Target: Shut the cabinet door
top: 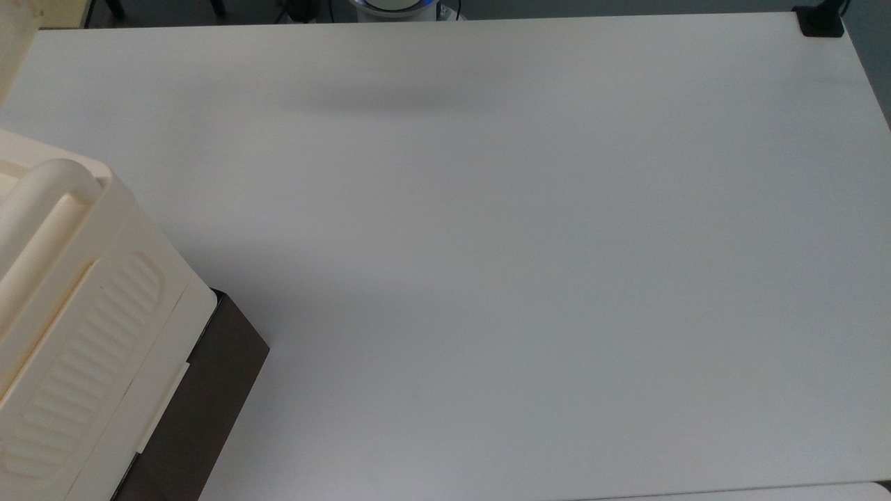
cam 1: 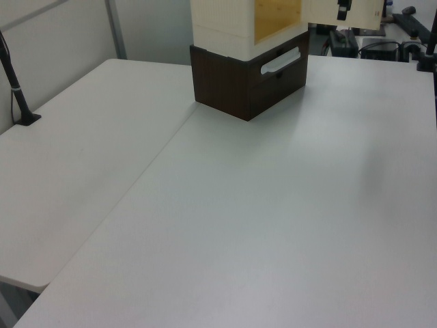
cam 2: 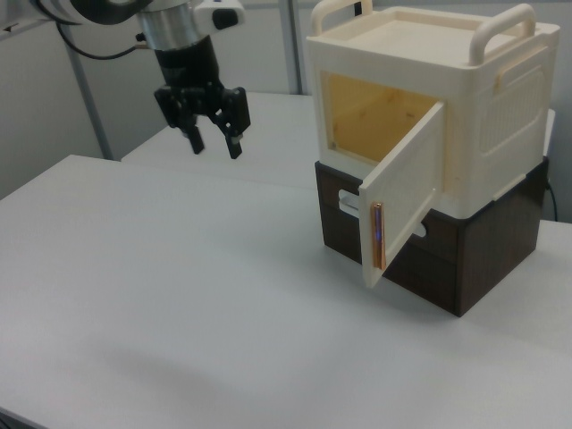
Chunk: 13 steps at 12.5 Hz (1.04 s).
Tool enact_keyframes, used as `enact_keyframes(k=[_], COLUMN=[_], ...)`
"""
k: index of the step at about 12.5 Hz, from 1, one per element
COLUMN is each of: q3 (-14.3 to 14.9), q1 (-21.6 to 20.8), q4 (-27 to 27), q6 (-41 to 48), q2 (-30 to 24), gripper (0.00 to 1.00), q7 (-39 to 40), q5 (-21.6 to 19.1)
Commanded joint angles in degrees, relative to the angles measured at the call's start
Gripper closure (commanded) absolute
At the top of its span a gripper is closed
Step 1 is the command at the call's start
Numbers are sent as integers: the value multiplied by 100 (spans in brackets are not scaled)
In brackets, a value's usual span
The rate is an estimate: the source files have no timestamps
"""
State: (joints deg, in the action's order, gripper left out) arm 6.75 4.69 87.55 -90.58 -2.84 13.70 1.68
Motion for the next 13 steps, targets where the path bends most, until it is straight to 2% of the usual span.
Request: enact_keyframes(k=[1, 3, 6, 8, 11, 13], q3=[352, 676, 1169, 1407, 1969, 2145], q1=[58, 93, 93, 102, 102, 120], q4=[-80, -89, -89, -89, -89, -89], q6=[-117, -380, -1248, -1733, -2085, -2296], q2=[-112, -129, -130, -94, -121, -103], gripper=[79, 100, 100, 100, 100, 100], q7=[124, 107, -567, -649, -623, -623], q5=[-19, -263, -782, -827, -827, -819])
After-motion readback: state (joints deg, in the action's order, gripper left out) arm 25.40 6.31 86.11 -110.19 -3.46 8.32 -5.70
